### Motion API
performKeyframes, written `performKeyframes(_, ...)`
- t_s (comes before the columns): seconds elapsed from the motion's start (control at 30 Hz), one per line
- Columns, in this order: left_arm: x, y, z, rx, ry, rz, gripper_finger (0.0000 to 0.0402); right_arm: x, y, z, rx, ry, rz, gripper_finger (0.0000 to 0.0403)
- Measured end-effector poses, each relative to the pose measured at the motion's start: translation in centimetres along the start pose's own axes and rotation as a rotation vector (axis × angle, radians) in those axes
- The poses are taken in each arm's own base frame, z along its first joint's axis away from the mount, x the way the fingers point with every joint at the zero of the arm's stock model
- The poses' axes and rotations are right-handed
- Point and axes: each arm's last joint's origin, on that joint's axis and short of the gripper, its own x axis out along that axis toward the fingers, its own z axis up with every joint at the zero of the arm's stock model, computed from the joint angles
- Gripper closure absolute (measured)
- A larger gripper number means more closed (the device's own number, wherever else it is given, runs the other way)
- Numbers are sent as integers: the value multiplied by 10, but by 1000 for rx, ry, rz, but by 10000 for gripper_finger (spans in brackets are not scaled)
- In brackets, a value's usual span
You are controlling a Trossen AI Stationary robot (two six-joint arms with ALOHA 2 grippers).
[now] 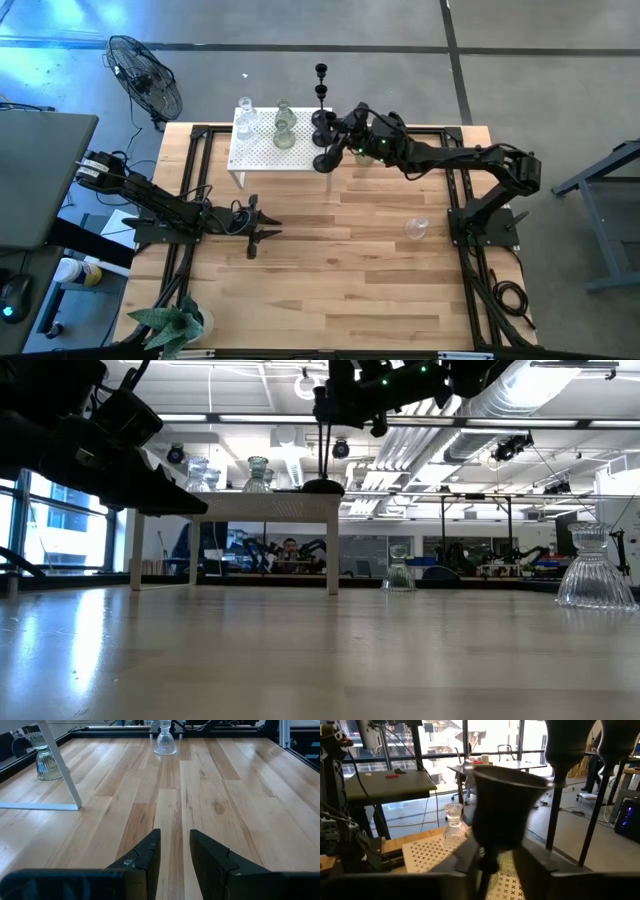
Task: Pick & Place candle stick holders
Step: Align the black candle holder with the other black candle holder on the shelf
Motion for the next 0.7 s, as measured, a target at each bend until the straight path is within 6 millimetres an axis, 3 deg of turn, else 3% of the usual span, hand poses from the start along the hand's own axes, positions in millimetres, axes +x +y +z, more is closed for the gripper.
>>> performKeyframes(0.17, 0, 0, 0, 0, 0, 0, 302, 0, 0, 1, -6, -6, 8, 386)
performKeyframes(0.37, 0, 0, 0, 0, 0, 0, 302, 0, 2, 6, 1, -70, 48, 363)
performKeyframes(0.53, 0, 0, 0, 0, -1, 0, 302, 0, 2, 7, -38, -76, 52, 387)
performKeyframes(0.7, 0, 0, 0, 0, -1, 0, 302, 6, 3, 0, -67, -90, 71, 384)
